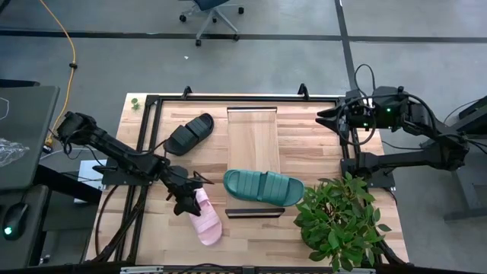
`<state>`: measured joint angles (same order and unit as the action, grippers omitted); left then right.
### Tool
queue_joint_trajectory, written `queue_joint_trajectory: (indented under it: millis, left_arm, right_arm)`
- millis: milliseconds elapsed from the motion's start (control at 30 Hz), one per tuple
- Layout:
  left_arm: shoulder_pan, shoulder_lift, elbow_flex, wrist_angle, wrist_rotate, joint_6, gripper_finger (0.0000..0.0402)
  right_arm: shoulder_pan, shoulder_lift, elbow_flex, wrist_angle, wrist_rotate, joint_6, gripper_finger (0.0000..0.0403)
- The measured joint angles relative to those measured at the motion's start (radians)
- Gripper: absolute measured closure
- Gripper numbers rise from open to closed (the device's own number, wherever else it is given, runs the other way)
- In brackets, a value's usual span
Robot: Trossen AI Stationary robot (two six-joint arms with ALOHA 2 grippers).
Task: Pick and place slippers onto the shelf
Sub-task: Put the pink pair of slippers on the shelf
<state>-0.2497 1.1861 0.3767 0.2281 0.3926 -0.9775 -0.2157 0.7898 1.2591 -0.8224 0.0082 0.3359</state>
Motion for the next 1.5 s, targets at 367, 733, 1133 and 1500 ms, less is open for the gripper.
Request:
queue_joint_trajectory:
  millis: [367, 733, 1133, 1500]
  left_arm:
    - [-0.011, 0.011, 0.0, 0.01, 0.004, -0.012, 0.0289]
    - [-0.052, 0.037, 0.0, 0.027, -0.015, -0.052, 0.0289]
    - [-0.052, 0.037, 0.0, 0.04, -0.045, -0.051, 0.0352]
    - [-0.052, 0.037, 0.0, 0.039, -0.045, -0.052, 0.038]
  right_arm:
    - [0.0, 0.0, 0.0, -0.006, -0.001, -0.003, 0.0279]
    - [0.0, -0.001, 0.0, -0.012, -0.001, -0.013, 0.0279]
    - [0.0, -0.001, 0.0, -0.012, -0.001, -0.022, 0.0279]
    - [0.0, -0.001, 0.0, -0.012, -0.002, -0.023, 0.0279]
